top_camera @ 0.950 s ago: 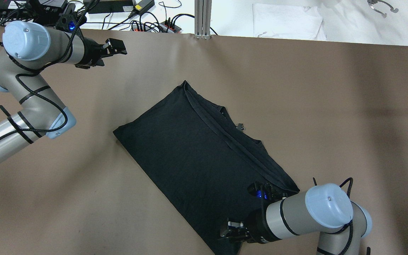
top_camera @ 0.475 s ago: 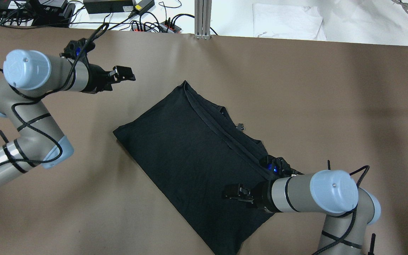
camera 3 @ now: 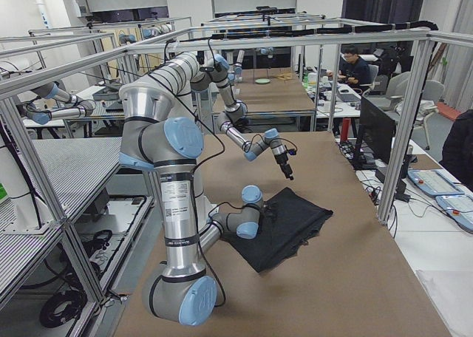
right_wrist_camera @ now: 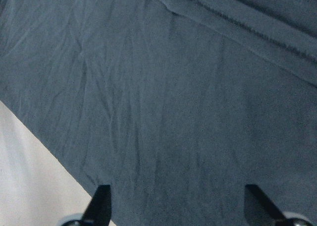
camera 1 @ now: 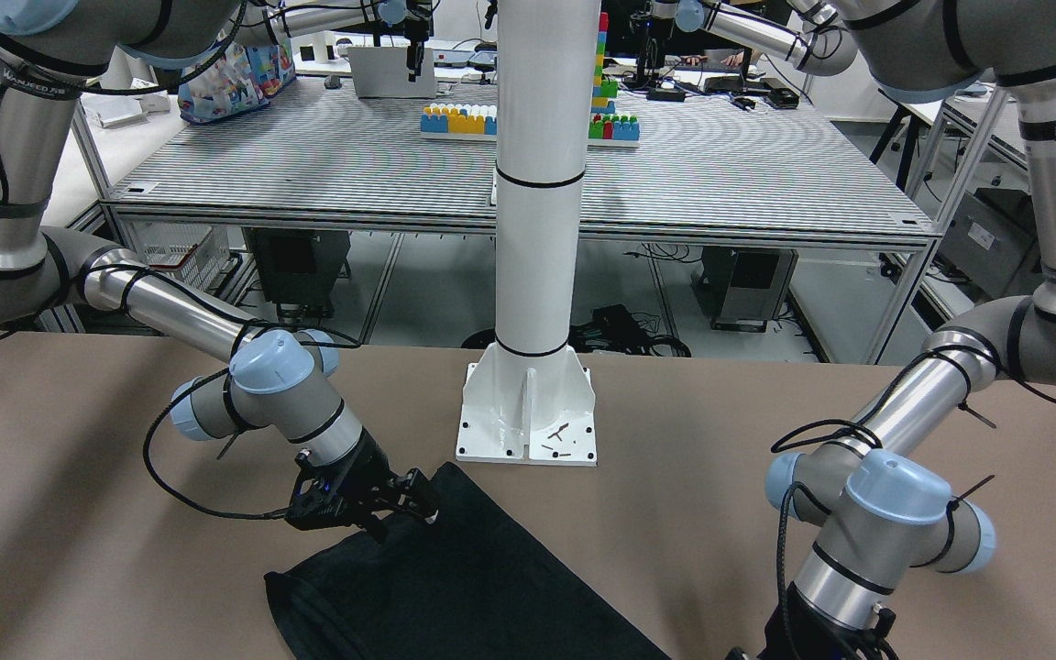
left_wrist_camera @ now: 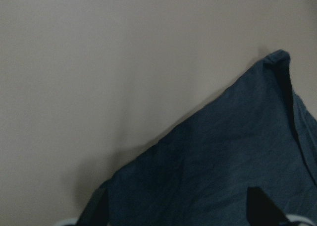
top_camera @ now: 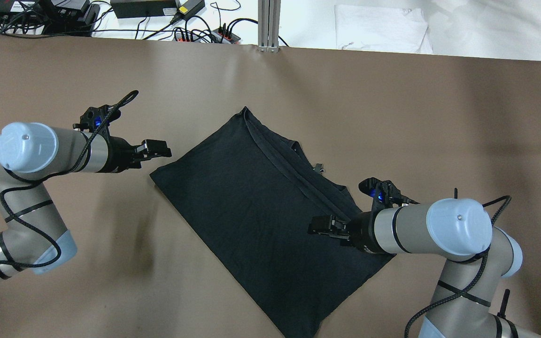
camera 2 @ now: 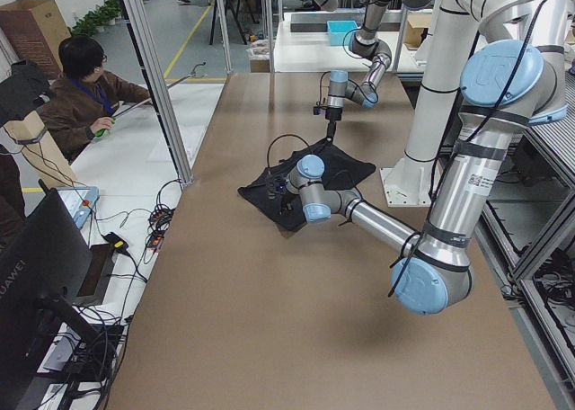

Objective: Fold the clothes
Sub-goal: 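Grasp the shirt corner nearest the left gripper while the right gripper holds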

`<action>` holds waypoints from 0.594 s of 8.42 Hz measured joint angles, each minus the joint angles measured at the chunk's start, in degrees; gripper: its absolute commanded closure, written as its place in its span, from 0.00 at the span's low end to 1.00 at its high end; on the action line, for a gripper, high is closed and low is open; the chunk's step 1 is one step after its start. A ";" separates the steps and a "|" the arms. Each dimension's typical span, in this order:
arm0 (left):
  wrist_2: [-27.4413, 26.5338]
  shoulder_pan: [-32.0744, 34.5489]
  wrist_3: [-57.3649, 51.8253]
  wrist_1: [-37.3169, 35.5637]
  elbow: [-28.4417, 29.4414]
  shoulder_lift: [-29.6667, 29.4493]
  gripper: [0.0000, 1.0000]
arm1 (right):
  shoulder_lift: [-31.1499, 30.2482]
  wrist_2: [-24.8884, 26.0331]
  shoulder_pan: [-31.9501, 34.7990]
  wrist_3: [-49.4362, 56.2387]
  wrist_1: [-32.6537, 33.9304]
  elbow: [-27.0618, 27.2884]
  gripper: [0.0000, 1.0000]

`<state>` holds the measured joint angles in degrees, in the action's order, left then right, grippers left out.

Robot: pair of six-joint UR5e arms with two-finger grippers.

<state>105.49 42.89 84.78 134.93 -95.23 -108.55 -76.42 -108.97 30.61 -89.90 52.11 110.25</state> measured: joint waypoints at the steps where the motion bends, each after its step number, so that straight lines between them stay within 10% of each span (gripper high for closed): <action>1: -0.11 -1.14 0.00 2.86 0.05 2.53 0.00 | -0.01 -0.03 0.47 0.21 0.07 0.25 0.06; 5: -2.48 -4.82 0.30 7.50 1.06 5.04 0.00 | -0.09 0.61 0.83 0.28 1.19 0.59 0.06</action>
<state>103.01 38.07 85.08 142.43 -94.16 -103.51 -76.51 -108.36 31.44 -89.62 53.31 110.84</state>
